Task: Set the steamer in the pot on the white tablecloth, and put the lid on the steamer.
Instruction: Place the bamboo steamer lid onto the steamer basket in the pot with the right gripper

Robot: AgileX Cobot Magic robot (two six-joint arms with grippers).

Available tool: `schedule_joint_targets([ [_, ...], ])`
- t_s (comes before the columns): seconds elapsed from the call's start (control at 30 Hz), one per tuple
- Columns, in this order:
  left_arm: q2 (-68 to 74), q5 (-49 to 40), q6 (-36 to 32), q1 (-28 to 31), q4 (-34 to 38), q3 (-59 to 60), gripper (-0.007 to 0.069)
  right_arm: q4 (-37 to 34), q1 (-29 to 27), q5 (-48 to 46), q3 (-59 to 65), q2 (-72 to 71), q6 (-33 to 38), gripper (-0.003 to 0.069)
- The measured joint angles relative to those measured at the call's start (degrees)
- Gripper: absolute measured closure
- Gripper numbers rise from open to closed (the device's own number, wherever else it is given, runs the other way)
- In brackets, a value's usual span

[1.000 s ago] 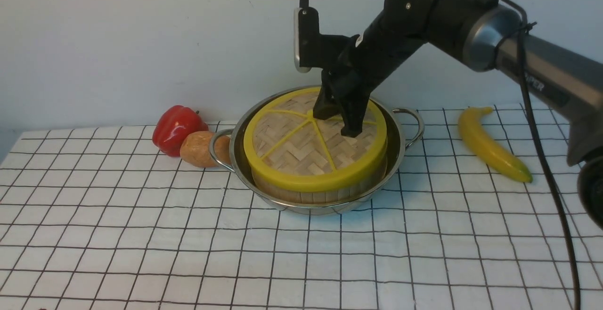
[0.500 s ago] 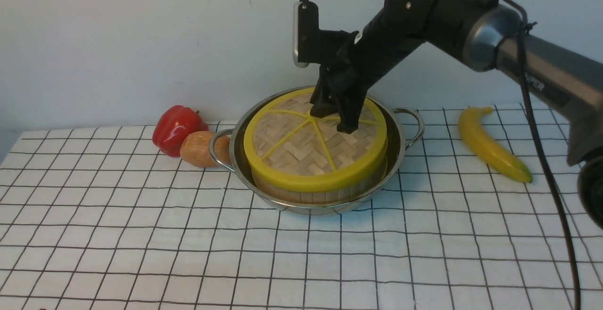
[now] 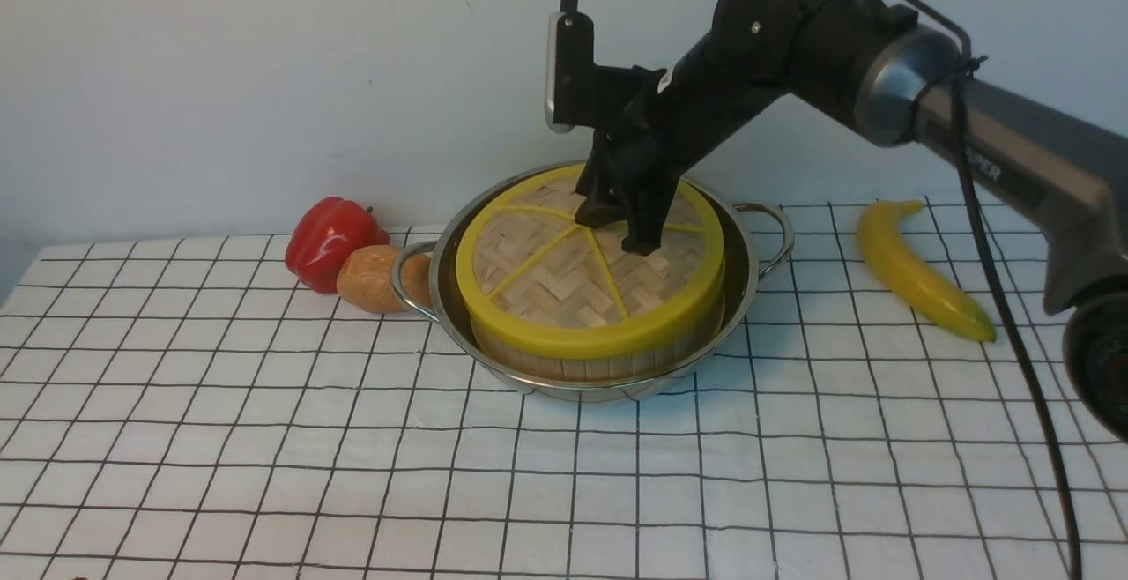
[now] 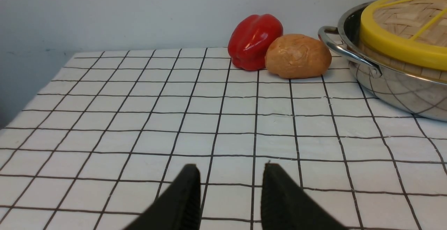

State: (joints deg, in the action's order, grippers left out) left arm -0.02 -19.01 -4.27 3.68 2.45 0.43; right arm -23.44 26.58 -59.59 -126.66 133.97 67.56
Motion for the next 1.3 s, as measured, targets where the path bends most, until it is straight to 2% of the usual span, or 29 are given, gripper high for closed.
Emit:
schedule_joint_targets([
  [0.67,0.0,0.0,0.0,0.0,0.0,0.0,0.0382,0.0,0.0,0.3,0.0,0.5,-1.0,0.0427],
  [0.9,0.0,0.0,0.0,0.0,0.0,0.0,0.0382,2.0,0.0,0.4,0.0,0.5,-1.3,0.0524],
  [1.13,0.0,0.0,0.0,0.0,0.0,0.0,0.0382,3.8,0.0,0.3,0.0,0.5,-2.5,0.0573],
  [1.3,0.0,0.0,0.0,0.0,0.0,0.0,0.0382,4.1,0.0,-0.6,-0.2,0.5,-2.5,0.0582],
])
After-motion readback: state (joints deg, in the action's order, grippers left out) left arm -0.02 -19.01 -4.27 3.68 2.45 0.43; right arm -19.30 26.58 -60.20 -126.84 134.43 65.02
